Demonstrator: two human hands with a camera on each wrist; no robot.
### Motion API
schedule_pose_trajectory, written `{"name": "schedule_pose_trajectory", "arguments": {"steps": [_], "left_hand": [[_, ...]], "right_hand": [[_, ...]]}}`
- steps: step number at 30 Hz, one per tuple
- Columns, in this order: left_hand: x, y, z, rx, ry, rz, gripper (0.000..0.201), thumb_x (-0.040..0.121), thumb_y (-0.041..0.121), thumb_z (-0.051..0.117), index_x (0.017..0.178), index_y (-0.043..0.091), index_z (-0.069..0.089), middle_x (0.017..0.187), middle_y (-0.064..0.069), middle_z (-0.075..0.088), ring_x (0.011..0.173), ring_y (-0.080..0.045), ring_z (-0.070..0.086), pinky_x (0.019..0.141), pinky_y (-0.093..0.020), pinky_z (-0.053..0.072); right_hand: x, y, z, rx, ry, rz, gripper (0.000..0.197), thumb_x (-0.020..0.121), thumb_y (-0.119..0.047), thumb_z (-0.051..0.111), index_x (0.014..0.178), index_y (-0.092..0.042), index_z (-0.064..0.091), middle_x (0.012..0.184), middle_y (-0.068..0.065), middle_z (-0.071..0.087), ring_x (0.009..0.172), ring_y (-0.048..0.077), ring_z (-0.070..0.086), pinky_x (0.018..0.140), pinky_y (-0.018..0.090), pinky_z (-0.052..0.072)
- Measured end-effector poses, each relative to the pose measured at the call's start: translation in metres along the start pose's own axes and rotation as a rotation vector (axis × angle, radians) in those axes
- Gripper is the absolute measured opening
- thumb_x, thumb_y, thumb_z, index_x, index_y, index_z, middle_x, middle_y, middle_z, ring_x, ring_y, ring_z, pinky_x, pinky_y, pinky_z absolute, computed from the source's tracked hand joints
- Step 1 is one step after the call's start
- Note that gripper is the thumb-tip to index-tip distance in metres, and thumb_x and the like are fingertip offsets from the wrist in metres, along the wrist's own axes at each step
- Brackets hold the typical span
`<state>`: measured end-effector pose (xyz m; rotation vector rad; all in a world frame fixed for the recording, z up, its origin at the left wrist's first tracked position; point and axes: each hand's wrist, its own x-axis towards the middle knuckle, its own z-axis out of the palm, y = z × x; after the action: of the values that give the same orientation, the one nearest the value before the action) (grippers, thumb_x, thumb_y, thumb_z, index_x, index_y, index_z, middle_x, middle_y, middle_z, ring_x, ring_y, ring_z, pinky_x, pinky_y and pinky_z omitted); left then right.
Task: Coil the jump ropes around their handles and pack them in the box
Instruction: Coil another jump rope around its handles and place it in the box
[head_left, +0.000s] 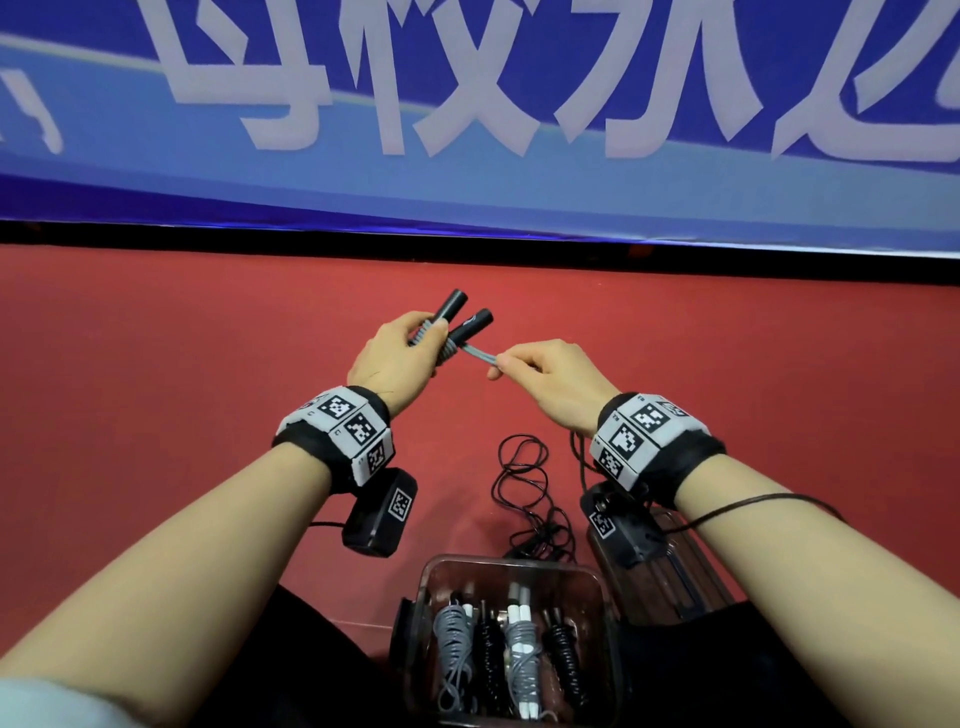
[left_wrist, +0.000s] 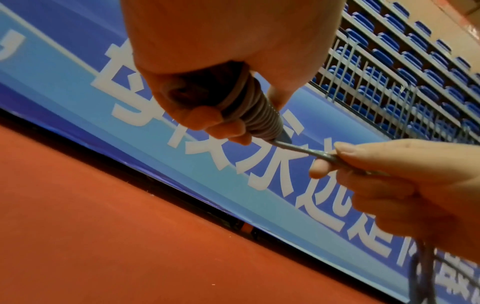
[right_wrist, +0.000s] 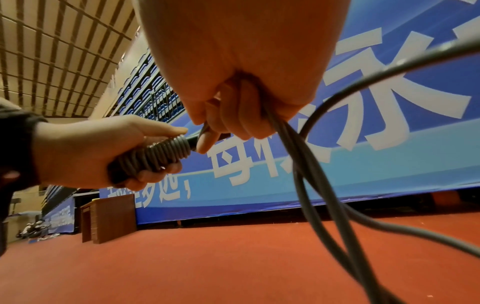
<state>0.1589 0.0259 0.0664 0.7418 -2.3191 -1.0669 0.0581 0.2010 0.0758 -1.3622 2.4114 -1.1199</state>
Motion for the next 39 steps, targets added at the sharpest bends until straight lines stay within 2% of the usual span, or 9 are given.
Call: {"name": "schedule_pose_trajectory", "arguments": {"steps": [2, 6, 13, 19, 25, 29, 32, 36, 39], "left_hand": [[-0.001, 0.005, 0.001, 0.056, 0.017, -0.015, 0.039, 0.085, 0.059, 0.04, 0.107, 0.037, 0.062, 0.068, 0.003, 0.069, 0.063, -0.025, 0.063, 0.077, -0.046, 0.056], [-0.004, 0.009, 0.002, 0.332, 0.043, 0.001, 0.037, 0.095, 0.056, 0.036, 0.119, 0.036, 0.057, 0.091, -0.003, 0.072, 0.092, -0.033, 0.064, 0.076, -0.037, 0.047], [-0.01, 0.014, 0.005, 0.657, 0.036, 0.112, 0.037, 0.098, 0.052, 0.035, 0.107, 0.022, 0.054, 0.087, -0.01, 0.065, 0.088, -0.038, 0.062, 0.066, -0.034, 0.035], [-0.017, 0.021, 0.013, 0.813, -0.056, 0.248, 0.035, 0.099, 0.053, 0.033, 0.107, 0.025, 0.052, 0.08, -0.004, 0.062, 0.087, -0.034, 0.063, 0.064, -0.034, 0.034], [-0.023, 0.027, 0.014, 0.789, -0.181, 0.383, 0.034, 0.095, 0.052, 0.035, 0.112, 0.029, 0.053, 0.074, 0.002, 0.058, 0.072, -0.028, 0.055, 0.062, -0.032, 0.033], [-0.028, 0.03, 0.012, 0.851, -0.177, 0.481, 0.059, 0.084, 0.078, 0.032, 0.111, 0.031, 0.055, 0.068, 0.003, 0.059, 0.066, -0.023, 0.055, 0.058, -0.03, 0.035], [-0.031, 0.031, 0.012, 0.882, -0.192, 0.543, 0.071, 0.078, 0.086, 0.03, 0.127, 0.04, 0.052, 0.078, 0.0, 0.068, 0.076, -0.024, 0.064, 0.059, -0.03, 0.038], [-0.035, 0.035, 0.011, 0.828, -0.237, 0.546, 0.058, 0.084, 0.078, 0.037, 0.13, 0.044, 0.051, 0.078, 0.002, 0.065, 0.078, -0.027, 0.063, 0.061, -0.03, 0.037], [-0.037, 0.034, 0.008, 0.626, -0.355, 0.459, 0.046, 0.085, 0.073, 0.047, 0.118, 0.043, 0.058, 0.07, 0.006, 0.059, 0.068, -0.019, 0.055, 0.06, -0.031, 0.035]], "right_hand": [[0.0, -0.003, 0.0, -0.019, 0.013, -0.036, 0.029, 0.099, -0.035, 0.051, 0.089, -0.025, 0.076, 0.045, -0.007, 0.033, 0.046, 0.012, 0.029, 0.048, 0.024, 0.024], [-0.002, -0.006, -0.002, -0.138, -0.016, -0.093, 0.025, 0.096, -0.035, 0.051, 0.089, -0.027, 0.075, 0.052, -0.002, 0.053, 0.049, 0.017, 0.043, 0.056, 0.033, 0.04], [0.0, -0.01, -0.006, -0.202, 0.067, -0.14, 0.025, 0.094, -0.037, 0.055, 0.081, -0.022, 0.069, 0.056, -0.002, 0.053, 0.053, 0.015, 0.046, 0.055, 0.032, 0.038], [0.002, -0.006, -0.011, -0.364, 0.102, -0.147, 0.028, 0.099, -0.039, 0.046, 0.089, -0.022, 0.066, 0.074, -0.011, 0.055, 0.072, 0.014, 0.048, 0.062, 0.031, 0.031], [0.002, 0.0, -0.019, -0.433, 0.122, -0.137, 0.029, 0.099, -0.043, 0.045, 0.094, -0.024, 0.066, 0.081, -0.013, 0.052, 0.076, 0.012, 0.047, 0.065, 0.03, 0.03], [0.001, -0.002, -0.022, -0.412, 0.122, -0.166, 0.026, 0.095, -0.046, 0.051, 0.089, -0.027, 0.067, 0.068, -0.013, 0.05, 0.071, 0.011, 0.048, 0.061, 0.029, 0.028], [-0.001, -0.003, -0.023, -0.402, 0.113, -0.183, 0.024, 0.092, -0.049, 0.055, 0.082, -0.029, 0.065, 0.062, -0.013, 0.046, 0.061, 0.005, 0.043, 0.058, 0.029, 0.027], [-0.002, -0.003, -0.026, -0.365, 0.118, -0.167, 0.027, 0.085, -0.055, 0.061, 0.076, -0.03, 0.065, 0.059, -0.009, 0.047, 0.06, 0.006, 0.045, 0.057, 0.029, 0.032], [-0.001, 0.001, -0.03, -0.305, 0.149, -0.057, 0.035, 0.077, -0.065, 0.063, 0.069, -0.032, 0.063, 0.057, -0.01, 0.054, 0.061, 0.004, 0.051, 0.058, 0.027, 0.038]]}}
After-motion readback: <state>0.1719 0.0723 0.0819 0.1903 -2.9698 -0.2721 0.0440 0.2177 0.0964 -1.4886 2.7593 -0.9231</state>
